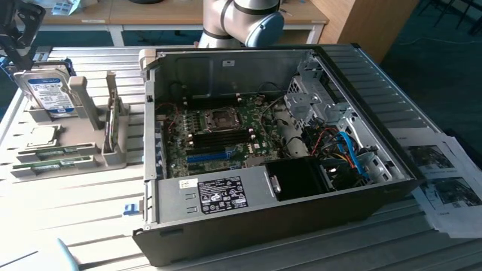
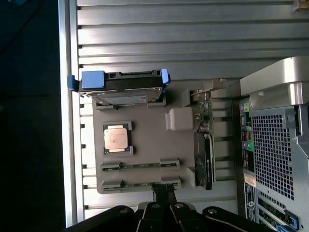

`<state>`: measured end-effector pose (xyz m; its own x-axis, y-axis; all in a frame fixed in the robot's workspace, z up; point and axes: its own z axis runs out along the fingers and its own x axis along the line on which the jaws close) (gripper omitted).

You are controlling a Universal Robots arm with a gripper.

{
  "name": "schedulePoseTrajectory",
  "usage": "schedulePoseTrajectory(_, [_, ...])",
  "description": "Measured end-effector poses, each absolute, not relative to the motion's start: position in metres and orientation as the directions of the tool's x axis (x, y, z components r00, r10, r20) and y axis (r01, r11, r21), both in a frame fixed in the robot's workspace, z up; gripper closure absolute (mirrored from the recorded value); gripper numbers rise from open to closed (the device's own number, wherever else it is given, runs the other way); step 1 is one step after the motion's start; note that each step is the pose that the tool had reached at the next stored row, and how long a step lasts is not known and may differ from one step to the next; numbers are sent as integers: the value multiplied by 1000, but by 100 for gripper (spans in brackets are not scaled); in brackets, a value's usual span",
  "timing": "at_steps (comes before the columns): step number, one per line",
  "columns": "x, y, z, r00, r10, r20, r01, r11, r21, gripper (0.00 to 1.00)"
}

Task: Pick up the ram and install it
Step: 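Pick up the ram and move it above insertion slot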

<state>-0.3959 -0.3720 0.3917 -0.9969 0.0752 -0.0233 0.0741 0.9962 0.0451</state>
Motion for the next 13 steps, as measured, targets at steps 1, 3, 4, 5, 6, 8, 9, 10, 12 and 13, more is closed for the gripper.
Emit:
schedulePoseTrajectory(1, [-396, -372, 392, -997, 75, -23, 74, 996, 45, 90])
schedulePoseTrajectory(3, [-396, -372, 392, -997, 75, -23, 74, 996, 45, 90])
schedulePoseTrajectory(4, [-396, -372, 392, -997, 75, -23, 74, 996, 45, 90])
schedulePoseTrajectory(5, [-396, -372, 392, -997, 75, -23, 74, 996, 45, 90])
schedulePoseTrajectory(6, [-396, -372, 392, -997, 75, -23, 74, 996, 45, 90])
schedulePoseTrajectory(8, [-396, -372, 392, -997, 75, -23, 74, 996, 45, 90])
schedulePoseTrajectory(9, [-396, -372, 392, -997, 75, -23, 74, 996, 45, 90])
schedulePoseTrajectory(10, [-396, -372, 392, -997, 75, -23, 74, 996, 45, 90])
schedulePoseTrajectory(12, [-396, -372, 392, -997, 75, -23, 74, 996, 45, 90])
schedulePoseTrajectory(13, [-396, -372, 392, -997, 75, -23, 74, 996, 45, 90])
